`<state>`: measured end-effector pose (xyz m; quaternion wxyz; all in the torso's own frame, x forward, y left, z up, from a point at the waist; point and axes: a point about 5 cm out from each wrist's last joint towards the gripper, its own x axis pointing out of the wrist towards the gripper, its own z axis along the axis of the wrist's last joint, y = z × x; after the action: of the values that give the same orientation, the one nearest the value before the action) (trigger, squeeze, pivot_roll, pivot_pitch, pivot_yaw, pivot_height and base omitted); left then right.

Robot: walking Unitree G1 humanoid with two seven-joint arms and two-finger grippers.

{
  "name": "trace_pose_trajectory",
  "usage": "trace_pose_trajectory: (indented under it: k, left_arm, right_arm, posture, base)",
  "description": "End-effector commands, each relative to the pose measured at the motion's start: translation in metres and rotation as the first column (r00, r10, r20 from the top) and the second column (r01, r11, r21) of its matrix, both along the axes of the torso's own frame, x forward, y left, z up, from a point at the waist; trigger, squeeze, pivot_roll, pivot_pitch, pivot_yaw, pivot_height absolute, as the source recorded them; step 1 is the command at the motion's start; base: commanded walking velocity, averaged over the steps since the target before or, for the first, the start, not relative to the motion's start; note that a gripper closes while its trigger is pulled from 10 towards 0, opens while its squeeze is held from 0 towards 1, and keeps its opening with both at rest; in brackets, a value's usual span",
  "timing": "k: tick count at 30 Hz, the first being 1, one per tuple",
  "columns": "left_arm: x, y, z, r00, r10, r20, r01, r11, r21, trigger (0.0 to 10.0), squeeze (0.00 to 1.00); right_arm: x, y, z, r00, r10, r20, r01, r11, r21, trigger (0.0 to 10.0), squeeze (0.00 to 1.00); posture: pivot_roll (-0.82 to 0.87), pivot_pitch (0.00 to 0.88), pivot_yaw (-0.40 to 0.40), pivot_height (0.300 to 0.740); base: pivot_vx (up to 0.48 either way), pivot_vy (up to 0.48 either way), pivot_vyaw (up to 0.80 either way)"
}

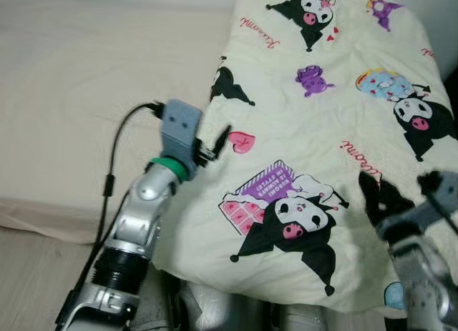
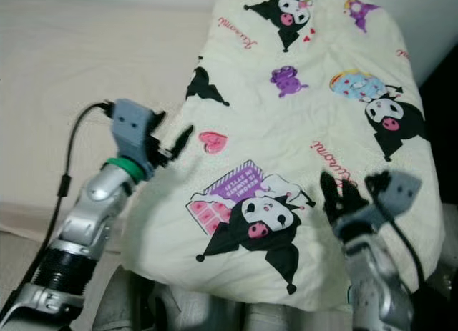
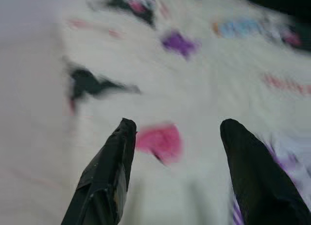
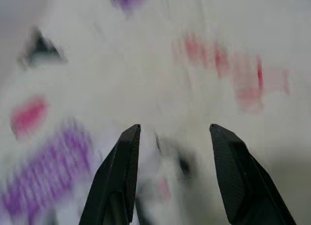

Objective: Clean up the room

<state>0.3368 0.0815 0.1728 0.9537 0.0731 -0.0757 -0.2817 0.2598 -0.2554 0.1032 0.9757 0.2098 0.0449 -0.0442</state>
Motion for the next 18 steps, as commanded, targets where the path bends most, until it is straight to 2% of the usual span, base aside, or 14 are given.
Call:
trace_pose_trajectory:
  k: [1,3,5,6,7,8,9,10,12,13,14,15,16,18]
  left_arm:
    - [-0.002,0.002,-0.011,1.0,-0.004,-0.031,0.005,1.0,0.028,10.0,0.0]
    - [-0.007,0.014,-0.036,0.995,-0.011,-0.103,0.024,0.992,0.126,10.0,0.0]
    - [-0.007,0.014,-0.036,0.995,-0.011,-0.103,0.024,0.992,0.126,10.0,0.0]
    - [-0.014,0.031,-0.06,0.985,0.009,-0.175,0.027,0.979,0.204,10.0,0.0]
    - [-0.014,0.031,-0.06,0.985,0.009,-0.175,0.027,0.979,0.204,10.0,0.0]
    - [-0.024,0.048,-0.081,0.969,0.027,-0.246,0.039,0.964,0.263,10.0,0.0]
    - [-0.024,0.048,-0.081,0.969,0.027,-0.246,0.039,0.964,0.263,10.0,0.0]
    - [-0.035,0.066,-0.1,0.952,0.059,-0.3,0.044,0.945,0.323,10.0,0.0]
    - [-0.055,0.096,-0.126,0.917,0.131,-0.377,0.033,0.917,0.398,10.0,0.0]
    - [-0.055,0.096,-0.126,0.917,0.131,-0.377,0.033,0.917,0.398,10.0,0.0]
    - [-0.062,0.104,-0.133,0.905,0.156,-0.396,0.029,0.905,0.424,10.0,0.0]
    - [-0.065,0.109,-0.137,0.899,0.166,-0.404,0.03,0.899,0.438,10.0,0.0]
    - [-0.065,0.109,-0.137,0.899,0.166,-0.404,0.03,0.899,0.438,10.0,0.0]
    - [-0.069,0.113,-0.14,0.898,0.18,-0.402,0.03,0.886,0.463,10.0,0.0]
  right_arm:
    - [-0.001,0.002,-0.006,1.0,0.005,-0.028,-0.004,1.0,0.013,10.0,0.0]
    - [-0.015,0.013,-0.035,0.988,0.042,-0.147,-0.034,0.998,0.061,10.0,0.0]
    - [-0.015,0.013,-0.035,0.988,0.042,-0.147,-0.034,0.998,0.061,10.0,0.0]
    - [-0.025,0.01,-0.055,0.969,0.003,-0.248,0.005,1.0,0.031,10.0,0.0]
    - [-0.025,0.01,-0.055,0.969,0.003,-0.248,0.005,1.0,0.031,10.0,0.0]
    - [-0.035,0.002,-0.073,0.934,-0.081,-0.347,0.068,0.997,-0.048,10.0,0.0]
    - [-0.035,0.002,-0.073,0.934,-0.081,-0.347,0.068,0.997,-0.048,10.0,0.0]
    - [-0.048,-0.012,-0.086,0.879,-0.195,-0.435,0.147,0.979,-0.141,10.0,0.0]
    - [-0.073,-0.05,-0.096,0.738,-0.444,-0.508,0.318,0.893,-0.318,10.0,0.0]
    - [-0.073,-0.05,-0.096,0.738,-0.444,-0.508,0.318,0.893,-0.318,10.0,0.0]
    - [-0.084,-0.065,-0.097,0.673,-0.53,-0.516,0.38,0.846,-0.374,10.0,0.0]
    - [-0.091,-0.073,-0.096,0.631,-0.581,-0.514,0.412,0.812,-0.413,10.0,0.0]
    - [-0.091,-0.073,-0.096,0.631,-0.581,-0.514,0.412,0.812,-0.413,10.0,0.0]
    - [-0.101,-0.088,-0.088,0.562,-0.673,-0.481,0.446,0.737,-0.508,10.0,0.0]
  posture:
    - [-0.09,0.146,0.099,0.6]
    - [-0.08,0.155,0.099,0.6]
    - [-0.08,0.155,0.099,0.6]
    - [-0.08,0.159,0.099,0.6]
    - [-0.08,0.159,0.099,0.6]
    - [-0.08,0.166,0.099,0.6]
    - [-0.08,0.166,0.099,0.6]
    - [-0.08,0.169,0.098,0.6]
    - [-0.08,0.177,0.093,0.6]
    - [-0.08,0.177,0.093,0.6]
    - [-0.08,0.18,0.09,0.6]
    - [-0.08,0.18,0.09,0.6]
    - [-0.08,0.18,0.09,0.6]
    - [-0.08,0.183,0.089,0.6]
  base:
    - [0.0,0.0,0.0]
    - [0.0,0.0,0.0]
    - [0.0,0.0,0.0]
    - [0.0,0.0,0.0]
    - [0.0,0.0,0.0]
    - [0.0,0.0,0.0]
    - [0.0,0.0,0.0]
    - [0.0,0.0,0.0]
    - [0.0,0.0,0.0]
    - [0.0,0.0,0.0]
    - [0.0,0.0,0.0]
    - [0.0,0.0,0.0]
    - [0.0,0.0,0.0]
    - [0.0,0.0,0.0]
